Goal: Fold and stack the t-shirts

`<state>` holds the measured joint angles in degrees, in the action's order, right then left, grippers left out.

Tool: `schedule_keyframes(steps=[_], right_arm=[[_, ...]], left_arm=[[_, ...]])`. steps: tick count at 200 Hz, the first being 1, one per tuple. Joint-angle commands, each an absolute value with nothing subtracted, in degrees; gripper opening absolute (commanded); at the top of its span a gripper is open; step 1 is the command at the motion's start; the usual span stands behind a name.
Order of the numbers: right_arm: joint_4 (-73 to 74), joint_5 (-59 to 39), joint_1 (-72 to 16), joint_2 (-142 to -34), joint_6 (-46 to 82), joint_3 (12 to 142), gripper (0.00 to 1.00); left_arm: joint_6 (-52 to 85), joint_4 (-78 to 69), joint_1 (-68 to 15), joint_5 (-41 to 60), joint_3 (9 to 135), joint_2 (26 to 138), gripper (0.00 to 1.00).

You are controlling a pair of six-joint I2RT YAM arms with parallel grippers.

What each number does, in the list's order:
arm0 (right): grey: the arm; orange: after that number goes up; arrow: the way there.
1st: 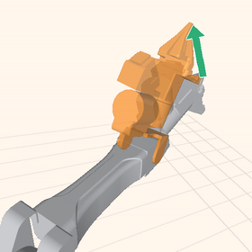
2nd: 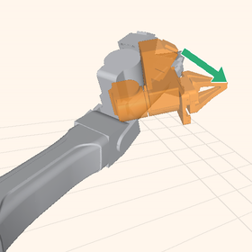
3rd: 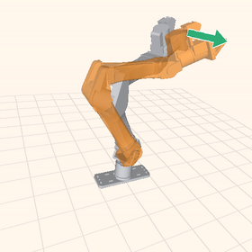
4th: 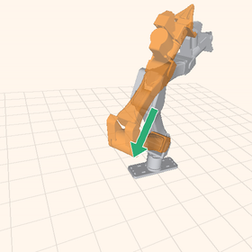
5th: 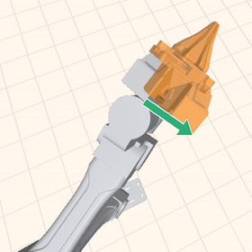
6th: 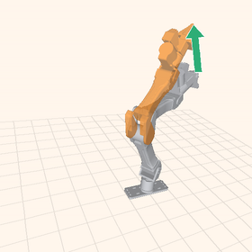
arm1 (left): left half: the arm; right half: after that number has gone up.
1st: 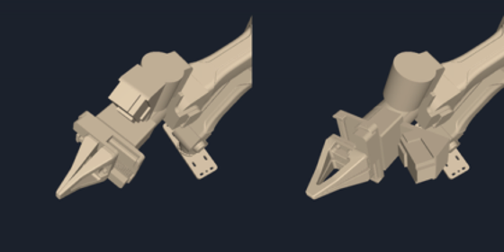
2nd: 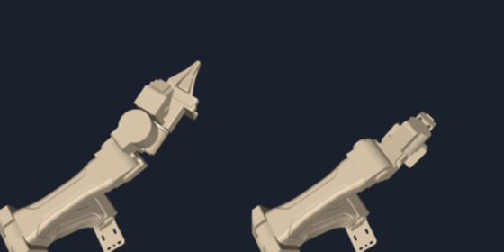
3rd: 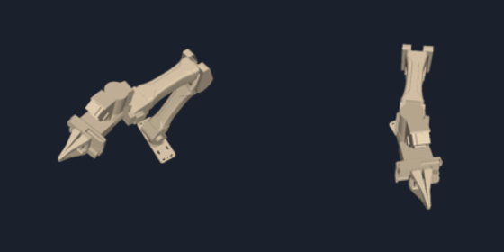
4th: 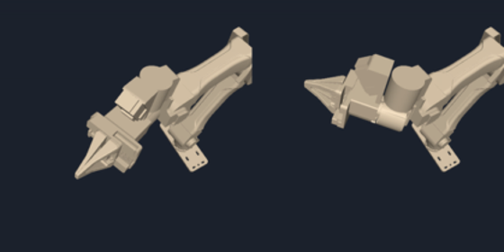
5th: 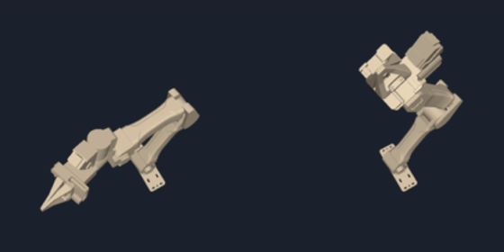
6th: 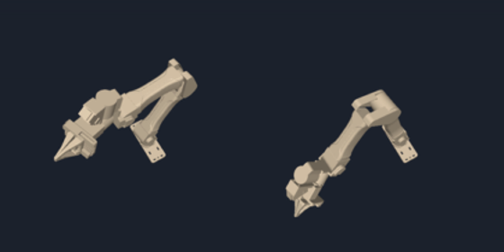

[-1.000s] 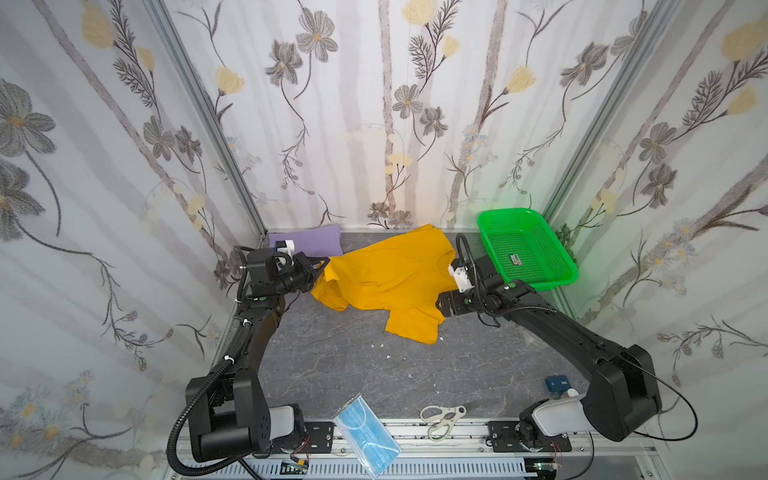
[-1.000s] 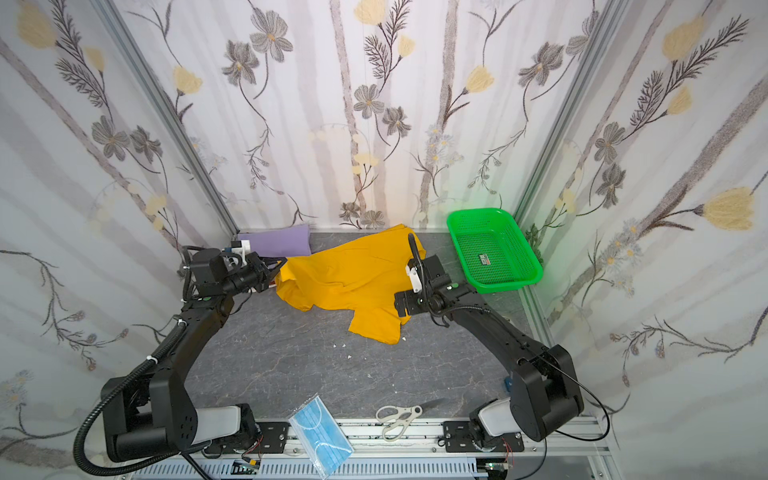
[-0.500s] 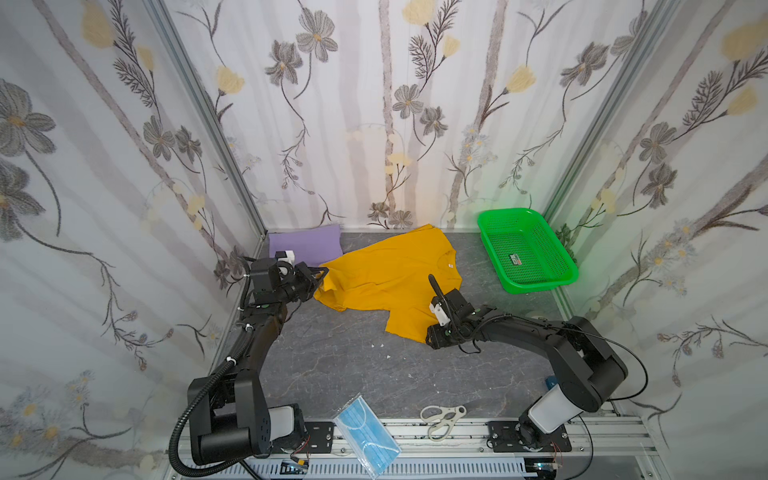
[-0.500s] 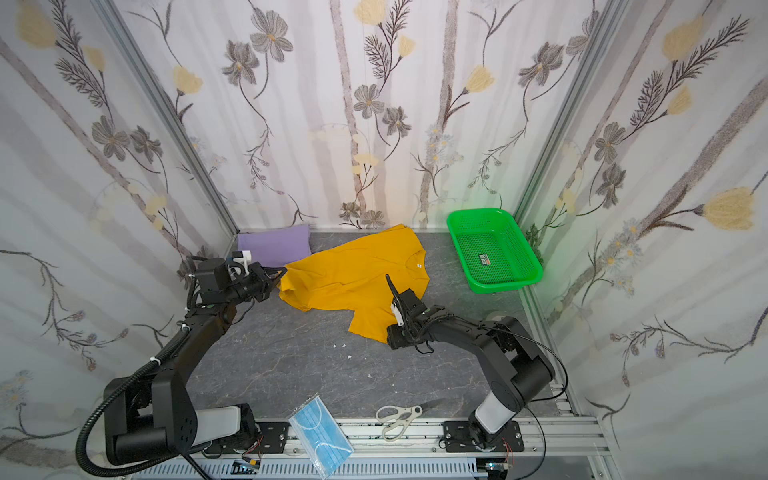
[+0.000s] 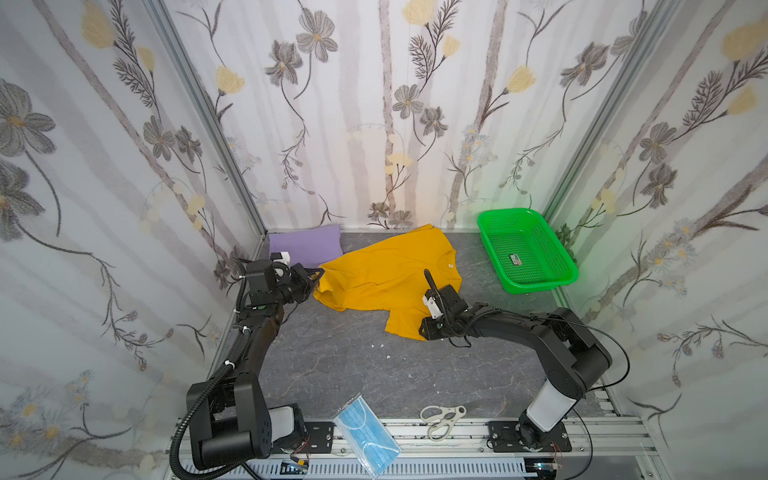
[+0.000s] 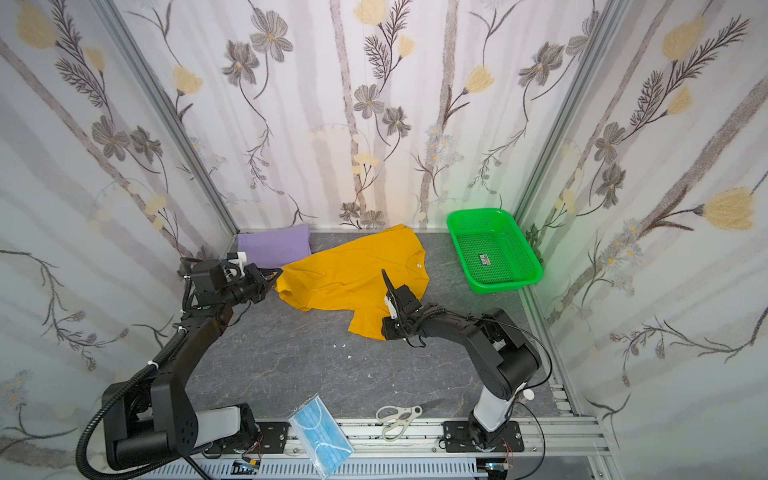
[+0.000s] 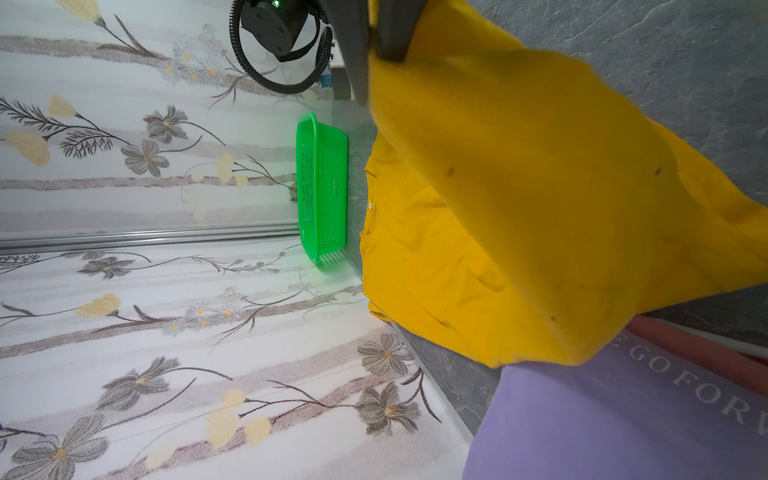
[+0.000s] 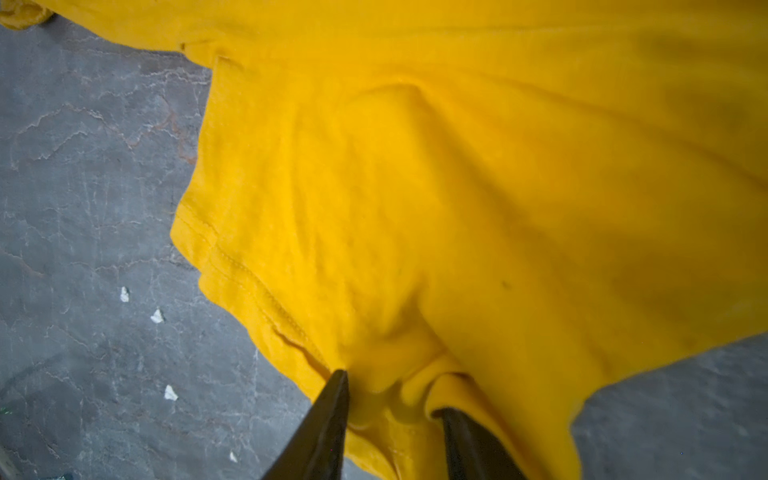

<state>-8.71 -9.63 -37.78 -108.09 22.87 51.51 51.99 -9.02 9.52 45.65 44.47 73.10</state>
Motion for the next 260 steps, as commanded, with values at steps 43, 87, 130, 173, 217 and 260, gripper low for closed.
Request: schedule_keyframes(steps=[43, 87, 130, 173, 217, 260], right_arm=[[-18.6, -1.8, -34.6, -92.4, 23.0, 43.6, 0.00], [-29.9, 1.0, -31.7, -69.6, 21.4, 47.0, 0.00], [-31.8, 2.2, -29.9, -66.2, 21.7, 45.3, 0.00], [-31.1, 10.7, -26.2, -65.0, 23.8, 44.5, 0.00], [-29.9, 9.0, -23.9, -63.1, 22.4, 45.0, 0.00], [-27.8, 7.1, -23.9, -64.2, 22.1, 43.8, 0.00]], left_arm=[[49.4, -4.6, 10.5, 45.3, 43.7, 72.5, 0.00], [48.4, 3.5, 11.3, 40.2, 42.9, 69.3, 0.99], [42.6, 20.5, 10.0, 36.1, 44.2, 69.1, 1.00], [43.3, 24.3, 9.9, 25.3, 34.1, 65.7, 1.00], [42.0, 24.8, 9.2, 25.5, 32.0, 67.4, 1.00], [45.2, 29.2, 0.0, 22.0, 26.6, 58.5, 0.91]])
